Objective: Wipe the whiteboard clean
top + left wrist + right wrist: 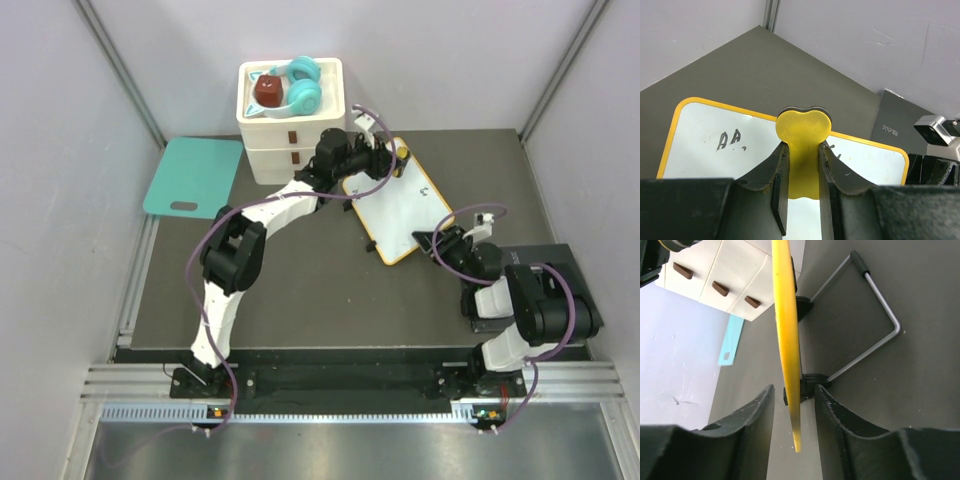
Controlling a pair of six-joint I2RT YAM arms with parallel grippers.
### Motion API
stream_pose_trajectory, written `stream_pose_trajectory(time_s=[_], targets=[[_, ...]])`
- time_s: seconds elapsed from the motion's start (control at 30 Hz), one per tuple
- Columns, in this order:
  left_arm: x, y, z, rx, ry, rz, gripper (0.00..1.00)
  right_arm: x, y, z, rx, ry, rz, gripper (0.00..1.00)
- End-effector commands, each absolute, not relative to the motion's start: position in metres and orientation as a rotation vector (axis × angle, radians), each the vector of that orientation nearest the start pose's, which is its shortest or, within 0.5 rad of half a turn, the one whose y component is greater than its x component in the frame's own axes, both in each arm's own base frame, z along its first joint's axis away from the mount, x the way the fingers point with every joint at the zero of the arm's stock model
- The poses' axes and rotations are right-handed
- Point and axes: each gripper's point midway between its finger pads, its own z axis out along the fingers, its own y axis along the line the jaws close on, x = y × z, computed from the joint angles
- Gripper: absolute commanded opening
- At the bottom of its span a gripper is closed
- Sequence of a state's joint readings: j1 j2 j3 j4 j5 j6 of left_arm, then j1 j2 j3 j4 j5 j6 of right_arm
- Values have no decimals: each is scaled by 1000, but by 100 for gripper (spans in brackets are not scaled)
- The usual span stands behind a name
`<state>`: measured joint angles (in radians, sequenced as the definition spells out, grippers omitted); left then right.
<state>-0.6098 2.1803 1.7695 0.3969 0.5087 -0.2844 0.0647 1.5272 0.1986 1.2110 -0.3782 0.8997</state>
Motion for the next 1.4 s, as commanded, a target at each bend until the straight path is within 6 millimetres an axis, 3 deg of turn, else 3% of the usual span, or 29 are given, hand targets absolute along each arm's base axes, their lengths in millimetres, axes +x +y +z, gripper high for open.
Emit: stream_pose_trajectory(time_s=[0.0,0.17,0.37,0.5,0.67,0.83,1.03,1.23,1.33,1.37], targets=[[478,-448,257,695,1494,-1078,0,349,123,132,359,1619,1076,33],[480,-452,251,709,1504,-1084,0,349,126,130,337,1633,1088,18],[470,-477,240,762,1519,-1123,0,349,130,126,309,1677,1089,0],[459,-497,236,797,1506,-1101,0,348,132,126,272,1702,1077,0],[451,-518,213,852,1528,-1063,0,344,131,116,246,1758,1030,0],[441,-538,208,861,1495,-997,0,342,132,114,218,1780,1019,0],[472,-535,203,756,1513,-854,0,340,133,112,193,1799,1012,0],[478,-537,203,747,1503,-833,0,339,132,112,167,1814,985,0],[473,-534,188,769,1543,-827,0,340,133,114,159,1813,991,0],[470,-530,171,781,1578,-817,0,340,133,114,156,1813,993,0]])
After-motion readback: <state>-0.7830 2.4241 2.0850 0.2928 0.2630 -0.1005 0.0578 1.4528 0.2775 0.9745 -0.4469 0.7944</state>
